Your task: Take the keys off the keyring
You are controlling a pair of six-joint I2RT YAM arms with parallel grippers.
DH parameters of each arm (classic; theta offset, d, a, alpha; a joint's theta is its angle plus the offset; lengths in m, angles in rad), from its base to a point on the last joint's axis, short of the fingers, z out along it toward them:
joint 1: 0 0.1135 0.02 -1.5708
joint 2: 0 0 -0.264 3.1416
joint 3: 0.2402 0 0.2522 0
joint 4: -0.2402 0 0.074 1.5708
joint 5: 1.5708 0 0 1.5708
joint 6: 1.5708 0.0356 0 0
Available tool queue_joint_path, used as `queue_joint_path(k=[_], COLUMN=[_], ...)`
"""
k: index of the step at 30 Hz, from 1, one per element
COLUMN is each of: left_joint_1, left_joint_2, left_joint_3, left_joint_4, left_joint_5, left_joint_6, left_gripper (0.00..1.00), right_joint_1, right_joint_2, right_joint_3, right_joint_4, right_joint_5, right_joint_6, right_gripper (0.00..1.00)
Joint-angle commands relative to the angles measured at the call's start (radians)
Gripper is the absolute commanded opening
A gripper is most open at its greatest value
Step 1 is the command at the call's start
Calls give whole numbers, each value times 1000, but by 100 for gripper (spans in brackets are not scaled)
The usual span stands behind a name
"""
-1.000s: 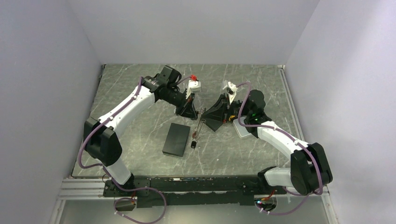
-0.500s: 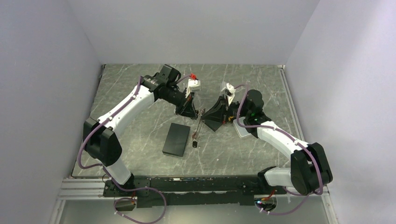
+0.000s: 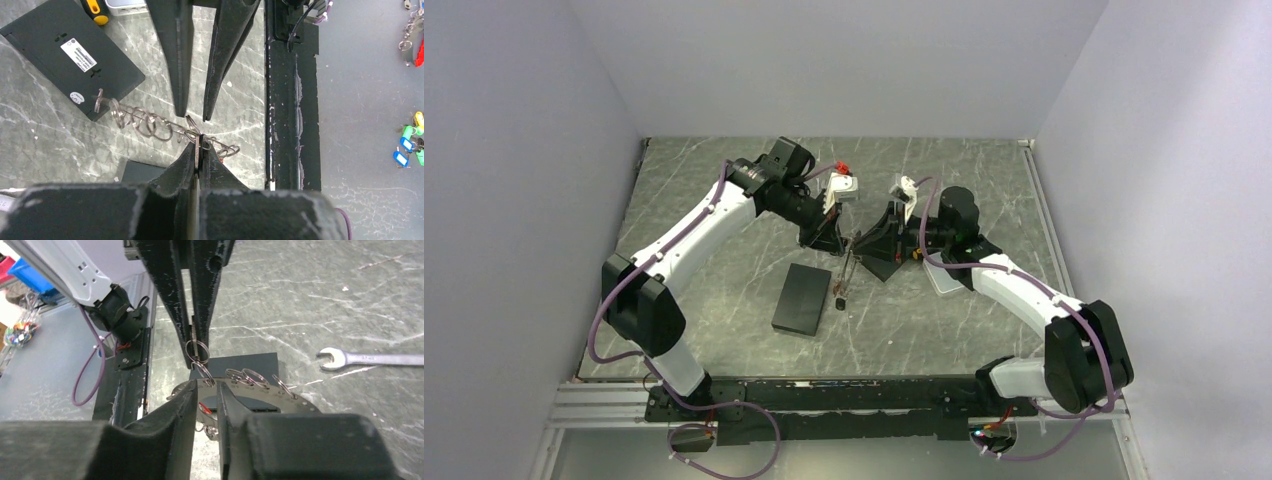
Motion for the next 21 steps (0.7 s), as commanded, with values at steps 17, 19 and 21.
queue_joint_path(k=[17, 19, 21], left_joint_1=[-10, -12, -20], left_joint_2=[10, 11, 14], left_joint_3=[110, 107, 103], left_joint_4=[20, 18, 13], left_joint_5=[-164, -177, -203], left_joint_6=[-143, -155, -171], left_gripper=[0, 0, 0], right_joint_1=[-46, -45, -44], right_joint_2=[-29, -26, -21], right_joint_3=[79, 64, 39], right_joint_4=[-81, -49, 3], right_joint_5=[37, 33, 34], right_joint_6=[-33, -10, 17], right_gripper=[51, 51, 51])
